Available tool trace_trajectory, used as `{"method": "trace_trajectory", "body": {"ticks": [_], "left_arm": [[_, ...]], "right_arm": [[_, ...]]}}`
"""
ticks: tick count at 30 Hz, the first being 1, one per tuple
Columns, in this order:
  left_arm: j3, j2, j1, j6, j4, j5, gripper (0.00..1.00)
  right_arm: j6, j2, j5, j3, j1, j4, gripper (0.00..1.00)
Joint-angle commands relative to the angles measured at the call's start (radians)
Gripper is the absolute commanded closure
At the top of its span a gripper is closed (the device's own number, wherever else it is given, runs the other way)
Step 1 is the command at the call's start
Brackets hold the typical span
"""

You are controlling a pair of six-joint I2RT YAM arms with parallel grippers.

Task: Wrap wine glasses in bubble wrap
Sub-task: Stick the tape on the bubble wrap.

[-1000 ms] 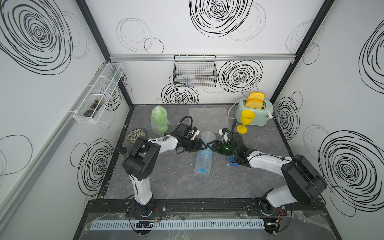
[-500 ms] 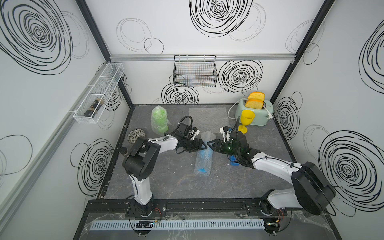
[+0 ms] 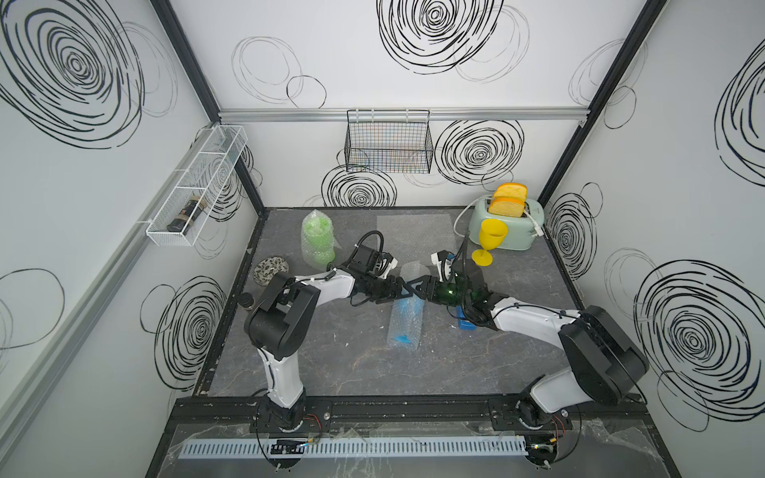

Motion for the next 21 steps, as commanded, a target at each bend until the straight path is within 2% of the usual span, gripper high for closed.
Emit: {"method": "trace_trajectory", "body": {"ticks": [1, 21], "left_arm": [[-0.029, 0.059, -0.011, 0.014, -0.102, -0.087, 0.3], [-0.025, 0.028, -0.008, 0.003, -0.091, -0.036, 0.29]], "right_arm": [[0.008, 0.015, -0.011, 0.01, 0.0, 0.053, 0.43], [0.015, 0.075, -0.009, -0.035, -0.037, 0.099, 0.43]]}}
